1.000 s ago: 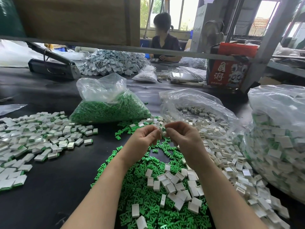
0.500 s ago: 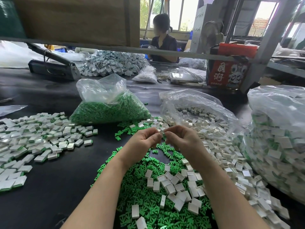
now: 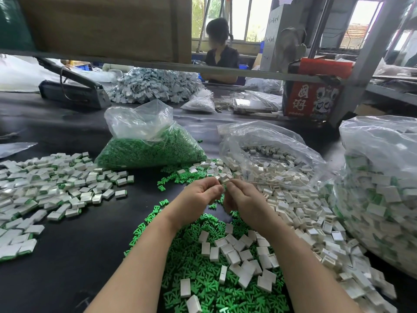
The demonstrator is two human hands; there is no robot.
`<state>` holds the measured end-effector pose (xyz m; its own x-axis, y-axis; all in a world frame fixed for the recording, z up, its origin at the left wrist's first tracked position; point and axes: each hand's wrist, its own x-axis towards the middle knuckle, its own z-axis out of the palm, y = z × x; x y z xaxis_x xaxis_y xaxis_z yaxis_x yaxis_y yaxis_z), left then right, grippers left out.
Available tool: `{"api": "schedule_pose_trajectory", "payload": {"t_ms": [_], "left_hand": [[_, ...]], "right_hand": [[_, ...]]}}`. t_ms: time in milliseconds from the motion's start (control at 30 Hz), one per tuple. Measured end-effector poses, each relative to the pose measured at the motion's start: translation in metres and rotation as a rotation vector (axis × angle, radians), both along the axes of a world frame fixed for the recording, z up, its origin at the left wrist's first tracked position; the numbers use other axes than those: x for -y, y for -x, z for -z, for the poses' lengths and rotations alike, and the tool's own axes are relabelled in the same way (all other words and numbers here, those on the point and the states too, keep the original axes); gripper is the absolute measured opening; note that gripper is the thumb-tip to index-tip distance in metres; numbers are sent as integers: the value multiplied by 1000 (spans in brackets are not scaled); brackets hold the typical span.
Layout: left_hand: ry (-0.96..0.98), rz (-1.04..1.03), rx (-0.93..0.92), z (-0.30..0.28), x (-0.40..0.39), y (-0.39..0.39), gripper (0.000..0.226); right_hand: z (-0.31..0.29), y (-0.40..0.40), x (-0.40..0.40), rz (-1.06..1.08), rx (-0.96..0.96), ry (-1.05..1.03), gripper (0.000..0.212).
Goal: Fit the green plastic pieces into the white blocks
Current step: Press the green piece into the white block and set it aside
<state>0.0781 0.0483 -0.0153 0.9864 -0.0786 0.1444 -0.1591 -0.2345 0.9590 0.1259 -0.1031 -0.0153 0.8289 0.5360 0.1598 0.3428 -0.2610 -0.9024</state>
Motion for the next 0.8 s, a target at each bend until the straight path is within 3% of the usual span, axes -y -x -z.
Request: {"api": "schedule_pose_trajectory", "payload": {"t_ms": [433, 600, 800], "left_hand": [[-13, -6, -25, 2, 10, -1, 23], [-112, -13, 0, 7, 12, -5, 21], [-89, 6, 20, 12, 16, -5, 28]], "right_hand": [[10, 1, -3, 36, 83, 43, 42], [8, 3, -5, 65, 234, 223, 43], [7, 3, -4, 92, 235, 272, 45]]}}
